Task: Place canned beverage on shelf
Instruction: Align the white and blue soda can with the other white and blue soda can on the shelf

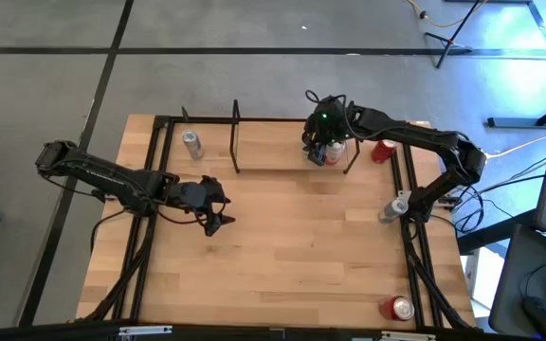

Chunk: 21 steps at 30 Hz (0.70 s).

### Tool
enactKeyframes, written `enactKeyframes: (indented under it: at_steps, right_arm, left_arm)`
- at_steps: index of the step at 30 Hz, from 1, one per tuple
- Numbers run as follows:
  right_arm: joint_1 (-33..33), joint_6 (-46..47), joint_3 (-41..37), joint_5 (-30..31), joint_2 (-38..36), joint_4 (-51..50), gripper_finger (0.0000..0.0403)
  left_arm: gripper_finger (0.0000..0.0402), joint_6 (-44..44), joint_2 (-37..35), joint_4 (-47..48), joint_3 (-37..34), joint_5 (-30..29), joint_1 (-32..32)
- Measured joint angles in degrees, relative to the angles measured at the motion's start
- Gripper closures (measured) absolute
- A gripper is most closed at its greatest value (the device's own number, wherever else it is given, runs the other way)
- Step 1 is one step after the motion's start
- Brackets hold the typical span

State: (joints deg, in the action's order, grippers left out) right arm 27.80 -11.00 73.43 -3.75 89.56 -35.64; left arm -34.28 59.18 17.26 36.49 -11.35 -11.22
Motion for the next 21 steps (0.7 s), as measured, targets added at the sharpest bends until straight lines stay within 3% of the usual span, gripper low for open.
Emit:
enactKeyframes:
  at_steps: [5,9,21]
  right_arm:
    - [-0.01,-0.07,-0.17,1.34,0.17,-0.70,0.0076]
    - [-0.01,-0.06,-0.17,1.68,-0.07,-0.91,0.0050]
    - [-0.03,0.24,7.19,2.03,-1.97,-9.38,0.0056]
  left_arm:
    - [0.0072,0.00,0.00,0.00,0.00,0.00,0.00]
    - [0.0072,0.00,0.00,-0.02,0.00,0.00,0.00]
    - [0.0072,0.00,0.00,-0.24,0.00,0.00,0.00]
